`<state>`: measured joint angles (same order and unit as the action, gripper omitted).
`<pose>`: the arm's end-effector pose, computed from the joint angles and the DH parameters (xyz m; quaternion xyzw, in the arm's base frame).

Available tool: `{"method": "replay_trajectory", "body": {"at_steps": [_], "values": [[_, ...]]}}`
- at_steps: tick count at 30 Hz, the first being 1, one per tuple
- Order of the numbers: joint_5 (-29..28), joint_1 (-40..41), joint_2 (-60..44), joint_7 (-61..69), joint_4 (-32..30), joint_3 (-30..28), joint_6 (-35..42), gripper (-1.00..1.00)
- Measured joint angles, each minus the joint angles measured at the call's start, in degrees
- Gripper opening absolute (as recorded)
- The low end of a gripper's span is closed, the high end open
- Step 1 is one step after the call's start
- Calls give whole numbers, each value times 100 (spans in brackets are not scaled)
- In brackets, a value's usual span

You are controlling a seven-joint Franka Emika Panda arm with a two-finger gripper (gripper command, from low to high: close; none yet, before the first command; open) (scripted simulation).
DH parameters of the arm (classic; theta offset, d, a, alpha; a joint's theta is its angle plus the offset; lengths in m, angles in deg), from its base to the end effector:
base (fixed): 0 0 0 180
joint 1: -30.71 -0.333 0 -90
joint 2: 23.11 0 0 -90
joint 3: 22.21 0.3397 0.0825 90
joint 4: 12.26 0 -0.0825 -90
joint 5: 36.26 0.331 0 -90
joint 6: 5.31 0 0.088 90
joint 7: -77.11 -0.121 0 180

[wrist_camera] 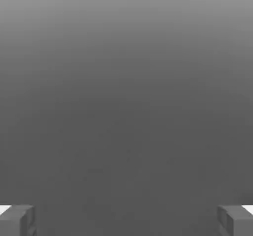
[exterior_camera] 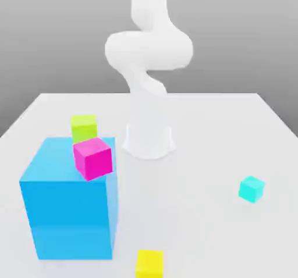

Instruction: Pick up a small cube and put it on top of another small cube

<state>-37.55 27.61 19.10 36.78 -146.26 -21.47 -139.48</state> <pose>0.3121 0.0224 0.6821 -0.8868 0.2877 -0.3405 0.1220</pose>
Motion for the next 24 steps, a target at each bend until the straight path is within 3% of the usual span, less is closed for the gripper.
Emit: {"method": "replay_trajectory", "body": {"at_steps": [13, 24], "values": [[-500, -1588, -1923, 3025, -1159, 248, -1246, 0], [-478, -2819, -3500, 5867, -2133, 510, -2306, 0]]}}
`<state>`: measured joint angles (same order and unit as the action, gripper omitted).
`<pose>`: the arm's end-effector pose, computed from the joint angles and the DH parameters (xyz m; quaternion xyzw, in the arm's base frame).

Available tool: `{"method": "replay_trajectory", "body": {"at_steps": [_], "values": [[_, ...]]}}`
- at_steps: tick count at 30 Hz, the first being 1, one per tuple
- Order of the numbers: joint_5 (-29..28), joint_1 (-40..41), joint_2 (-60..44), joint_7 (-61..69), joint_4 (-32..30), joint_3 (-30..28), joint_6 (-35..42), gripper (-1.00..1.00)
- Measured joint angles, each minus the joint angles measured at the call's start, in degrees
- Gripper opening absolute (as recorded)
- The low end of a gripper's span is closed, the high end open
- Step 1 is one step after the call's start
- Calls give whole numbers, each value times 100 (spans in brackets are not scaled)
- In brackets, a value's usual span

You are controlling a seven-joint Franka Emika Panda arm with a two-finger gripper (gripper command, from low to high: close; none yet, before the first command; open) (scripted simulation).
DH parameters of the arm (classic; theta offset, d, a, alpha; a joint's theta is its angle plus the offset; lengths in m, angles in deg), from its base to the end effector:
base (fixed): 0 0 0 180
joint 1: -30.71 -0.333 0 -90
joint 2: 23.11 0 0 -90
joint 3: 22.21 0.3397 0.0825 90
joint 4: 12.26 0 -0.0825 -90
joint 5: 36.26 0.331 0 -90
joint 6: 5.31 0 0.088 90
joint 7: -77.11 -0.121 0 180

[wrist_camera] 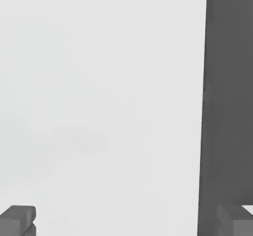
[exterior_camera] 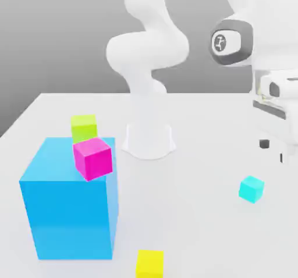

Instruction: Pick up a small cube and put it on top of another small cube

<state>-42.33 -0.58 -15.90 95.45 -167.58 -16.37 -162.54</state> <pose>0.3089 0.2381 0.3370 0.8590 0.5049 0.0827 0.0174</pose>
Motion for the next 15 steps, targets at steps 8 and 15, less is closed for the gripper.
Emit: {"method": "replay_trajectory", "body": {"at_steps": [8, 15], "values": [[308, -709, -1164, 1955, -557, 372, -846, 0], [-226, -1283, -2427, 1622, -341, -341, -1855, -100]]}}
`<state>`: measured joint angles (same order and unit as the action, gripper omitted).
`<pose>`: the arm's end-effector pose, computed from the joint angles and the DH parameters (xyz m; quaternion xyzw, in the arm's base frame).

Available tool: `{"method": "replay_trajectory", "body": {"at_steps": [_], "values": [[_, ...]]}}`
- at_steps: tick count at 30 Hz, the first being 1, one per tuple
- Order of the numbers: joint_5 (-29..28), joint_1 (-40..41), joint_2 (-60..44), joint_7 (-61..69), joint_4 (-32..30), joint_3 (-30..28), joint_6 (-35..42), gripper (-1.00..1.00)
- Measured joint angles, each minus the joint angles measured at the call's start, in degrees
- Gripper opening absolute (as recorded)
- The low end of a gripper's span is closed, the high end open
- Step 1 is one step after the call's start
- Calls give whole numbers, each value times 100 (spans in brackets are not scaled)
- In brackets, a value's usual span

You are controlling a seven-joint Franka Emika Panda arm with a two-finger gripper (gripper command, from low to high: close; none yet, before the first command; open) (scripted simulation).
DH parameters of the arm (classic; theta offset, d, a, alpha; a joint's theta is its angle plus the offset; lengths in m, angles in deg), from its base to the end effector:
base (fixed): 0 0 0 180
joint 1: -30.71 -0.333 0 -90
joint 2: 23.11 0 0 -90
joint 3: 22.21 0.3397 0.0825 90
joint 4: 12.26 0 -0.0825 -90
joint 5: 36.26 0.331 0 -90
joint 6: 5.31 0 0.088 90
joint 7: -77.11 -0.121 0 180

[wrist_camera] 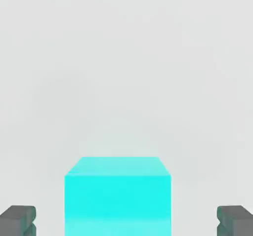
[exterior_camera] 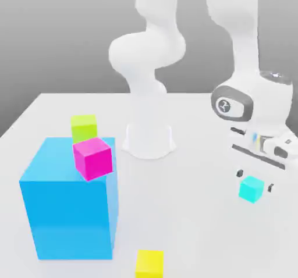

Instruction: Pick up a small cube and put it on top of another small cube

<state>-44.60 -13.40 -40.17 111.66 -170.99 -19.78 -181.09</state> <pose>0.2470 0.2789 0.1887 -0.7114 -0.7028 -0.0004 0.0009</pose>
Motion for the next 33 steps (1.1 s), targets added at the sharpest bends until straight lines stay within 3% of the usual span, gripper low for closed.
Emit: {"method": "replay_trajectory", "body": {"at_steps": [7, 14, 22, 33], "values": [[-4, 1, 4, -4, 0, 1, 15, -100], [631, 301, 1227, 471, -242, 456, 990, -100], [-276, 1540, 2838, 1817, 63, -532, 2902, -100], [-977, 3085, 5230, 4497, 626, -2310, 5701, -100]]}}
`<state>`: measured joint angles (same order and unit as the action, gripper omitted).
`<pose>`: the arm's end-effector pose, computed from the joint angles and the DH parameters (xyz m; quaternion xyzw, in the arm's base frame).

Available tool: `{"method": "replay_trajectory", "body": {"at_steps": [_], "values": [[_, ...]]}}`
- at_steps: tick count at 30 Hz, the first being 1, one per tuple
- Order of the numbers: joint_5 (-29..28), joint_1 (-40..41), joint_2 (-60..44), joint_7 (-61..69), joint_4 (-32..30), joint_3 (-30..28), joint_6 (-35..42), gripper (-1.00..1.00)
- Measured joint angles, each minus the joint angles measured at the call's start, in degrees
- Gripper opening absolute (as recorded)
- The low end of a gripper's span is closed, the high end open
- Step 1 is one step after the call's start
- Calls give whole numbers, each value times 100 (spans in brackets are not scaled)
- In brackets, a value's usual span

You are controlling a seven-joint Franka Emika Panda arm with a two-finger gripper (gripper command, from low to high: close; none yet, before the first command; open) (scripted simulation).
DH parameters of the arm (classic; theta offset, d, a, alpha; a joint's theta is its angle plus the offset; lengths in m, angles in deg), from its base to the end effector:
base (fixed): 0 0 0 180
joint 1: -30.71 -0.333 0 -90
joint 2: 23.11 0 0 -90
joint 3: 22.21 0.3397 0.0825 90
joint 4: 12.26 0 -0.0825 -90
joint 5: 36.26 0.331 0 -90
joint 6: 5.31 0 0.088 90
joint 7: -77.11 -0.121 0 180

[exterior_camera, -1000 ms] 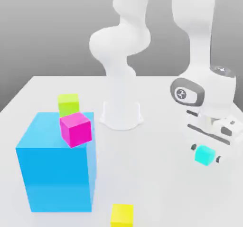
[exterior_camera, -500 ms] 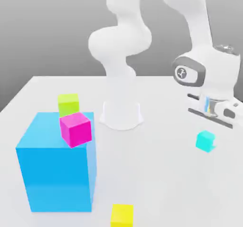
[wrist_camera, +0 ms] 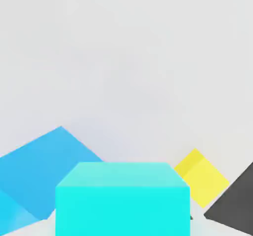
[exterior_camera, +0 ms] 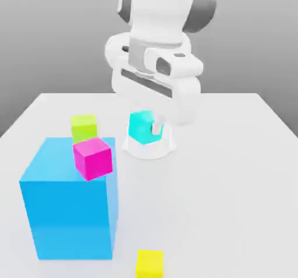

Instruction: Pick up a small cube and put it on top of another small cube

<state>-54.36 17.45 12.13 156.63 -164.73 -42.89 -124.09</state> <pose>0.2964 -0.0644 0.4483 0.7406 0.6709 -0.0195 0.0306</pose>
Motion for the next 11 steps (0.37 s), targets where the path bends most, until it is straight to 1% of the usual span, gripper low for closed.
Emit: {"method": "replay_trajectory", "body": {"at_steps": [3, 5, 7, 8, 11], "values": [[-147, 406, 660, 762, 153, -500, 760, -100], [-257, 528, 733, 961, 6, -732, 673, -100], [-381, 570, 620, 996, -269, -914, 283, -100], [-441, 583, 548, 995, -411, -995, 69, 100], [-442, 583, 548, 995, -411, -995, 69, 100]]}}
